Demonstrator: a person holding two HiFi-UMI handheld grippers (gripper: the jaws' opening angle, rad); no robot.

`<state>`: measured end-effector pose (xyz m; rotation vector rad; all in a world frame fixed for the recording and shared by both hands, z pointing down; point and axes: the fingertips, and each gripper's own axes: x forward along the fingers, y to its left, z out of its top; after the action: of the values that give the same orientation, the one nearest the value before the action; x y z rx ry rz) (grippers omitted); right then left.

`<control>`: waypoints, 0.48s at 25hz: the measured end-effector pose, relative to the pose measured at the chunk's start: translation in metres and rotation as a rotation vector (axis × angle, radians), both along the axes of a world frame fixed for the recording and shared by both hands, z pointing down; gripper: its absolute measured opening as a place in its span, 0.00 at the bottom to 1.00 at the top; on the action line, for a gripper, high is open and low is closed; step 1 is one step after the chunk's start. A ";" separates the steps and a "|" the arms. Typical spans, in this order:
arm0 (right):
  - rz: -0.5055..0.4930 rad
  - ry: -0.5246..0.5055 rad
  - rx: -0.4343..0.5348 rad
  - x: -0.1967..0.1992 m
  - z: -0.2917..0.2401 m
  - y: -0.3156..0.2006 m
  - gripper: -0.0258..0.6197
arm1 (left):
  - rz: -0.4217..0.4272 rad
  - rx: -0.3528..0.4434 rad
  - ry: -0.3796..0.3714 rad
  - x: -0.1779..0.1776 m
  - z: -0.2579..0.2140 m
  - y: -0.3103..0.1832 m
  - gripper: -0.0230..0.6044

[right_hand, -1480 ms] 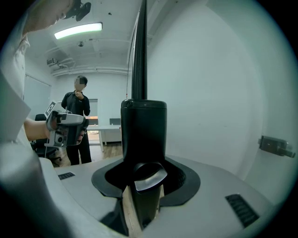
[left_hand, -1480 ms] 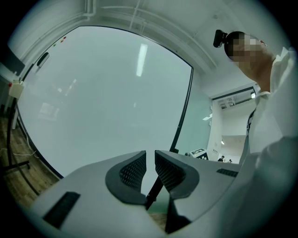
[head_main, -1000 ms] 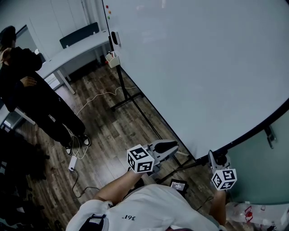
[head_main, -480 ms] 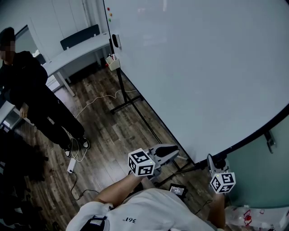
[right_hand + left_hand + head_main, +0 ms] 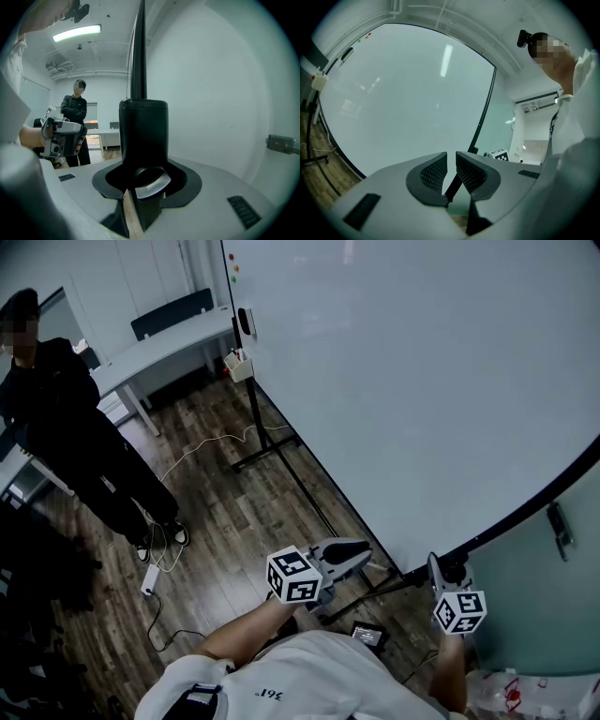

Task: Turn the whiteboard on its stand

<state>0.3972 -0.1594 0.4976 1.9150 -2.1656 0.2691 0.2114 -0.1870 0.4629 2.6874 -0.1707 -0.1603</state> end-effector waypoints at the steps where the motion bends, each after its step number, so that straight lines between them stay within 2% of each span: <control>1: -0.003 0.001 -0.002 -0.002 -0.001 -0.001 0.33 | -0.002 -0.003 0.000 -0.002 -0.001 0.001 0.11; 12: -0.039 -0.004 -0.008 -0.008 0.003 -0.024 0.33 | -0.031 -0.008 -0.011 -0.010 0.005 -0.006 0.11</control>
<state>0.3896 -0.1835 0.5009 1.8679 -2.1987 0.2745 0.2013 -0.1930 0.4678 2.6794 -0.2159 -0.1544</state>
